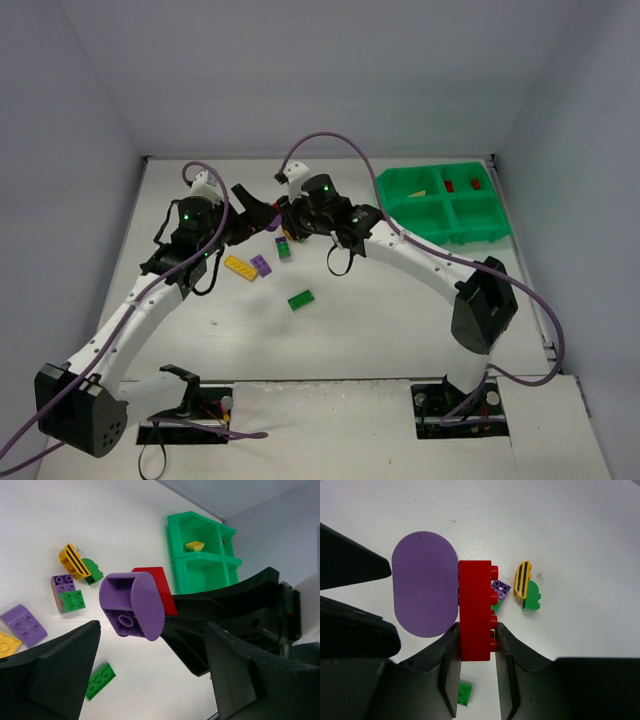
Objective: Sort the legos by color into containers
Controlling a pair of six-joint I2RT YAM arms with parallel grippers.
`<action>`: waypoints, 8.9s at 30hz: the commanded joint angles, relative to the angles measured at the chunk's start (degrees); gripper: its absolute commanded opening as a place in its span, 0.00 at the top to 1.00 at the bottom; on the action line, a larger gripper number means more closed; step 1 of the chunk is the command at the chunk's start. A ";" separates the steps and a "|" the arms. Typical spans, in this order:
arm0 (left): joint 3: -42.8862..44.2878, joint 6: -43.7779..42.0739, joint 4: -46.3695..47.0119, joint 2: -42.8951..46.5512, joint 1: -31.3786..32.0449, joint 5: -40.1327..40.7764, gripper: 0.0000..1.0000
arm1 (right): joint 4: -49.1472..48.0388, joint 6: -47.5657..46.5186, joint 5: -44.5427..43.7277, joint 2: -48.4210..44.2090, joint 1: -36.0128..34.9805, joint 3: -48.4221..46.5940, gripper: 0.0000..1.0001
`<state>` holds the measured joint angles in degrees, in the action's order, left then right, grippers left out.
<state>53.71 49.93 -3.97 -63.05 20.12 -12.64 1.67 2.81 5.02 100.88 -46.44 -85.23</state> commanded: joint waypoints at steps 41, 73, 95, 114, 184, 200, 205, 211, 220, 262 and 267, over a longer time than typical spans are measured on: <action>-0.10 5.26 14.51 -3.75 -1.66 -7.39 0.76 | -6.95 3.25 11.51 -7.28 3.90 0.33 1.00; -1.77 -4.14 -4.47 5.20 -2.63 -11.61 0.94 | -0.28 1.41 -4.38 -3.34 42.28 -0.81 1.00; -3.70 -4.67 -7.11 9.52 -2.63 -12.32 0.94 | 0.44 2.55 -3.17 24.45 55.05 -24.10 0.68; -1.15 -1.69 -2.10 4.43 -2.63 -14.78 0.94 | -1.14 1.06 15.18 -3.85 43.54 -1.10 0.43; 0.51 19.85 17.33 -8.23 -0.96 -19.79 0.87 | -12.75 6.60 8.26 -6.92 3.90 2.35 1.00; -0.10 19.68 17.41 -7.62 -0.87 -18.47 0.86 | -12.83 7.83 7.38 -8.33 3.81 3.32 0.37; 0.08 19.85 18.03 -7.88 -0.87 -19.52 0.86 | -13.18 7.74 7.73 -7.89 3.90 3.14 0.44; -0.28 19.94 17.94 -8.23 -0.87 -20.93 0.86 | -13.63 6.16 7.73 -8.07 3.90 3.23 0.73; 0.51 18.71 14.87 -7.88 -0.96 -20.84 0.65 | -13.28 4.49 6.68 -9.38 3.98 4.63 1.00; 1.92 -10.73 -20.38 10.13 -4.56 -1.86 0.19 | 0.26 8.35 -14.51 1.14 55.22 6.49 0.95; 2.01 -10.73 -21.26 10.75 -4.56 -1.33 0.19 | 1.49 8.88 -12.58 5.37 56.19 3.50 0.80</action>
<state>55.48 40.53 -25.80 -52.99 15.64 -14.96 3.11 11.14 -8.45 106.63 9.23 -77.95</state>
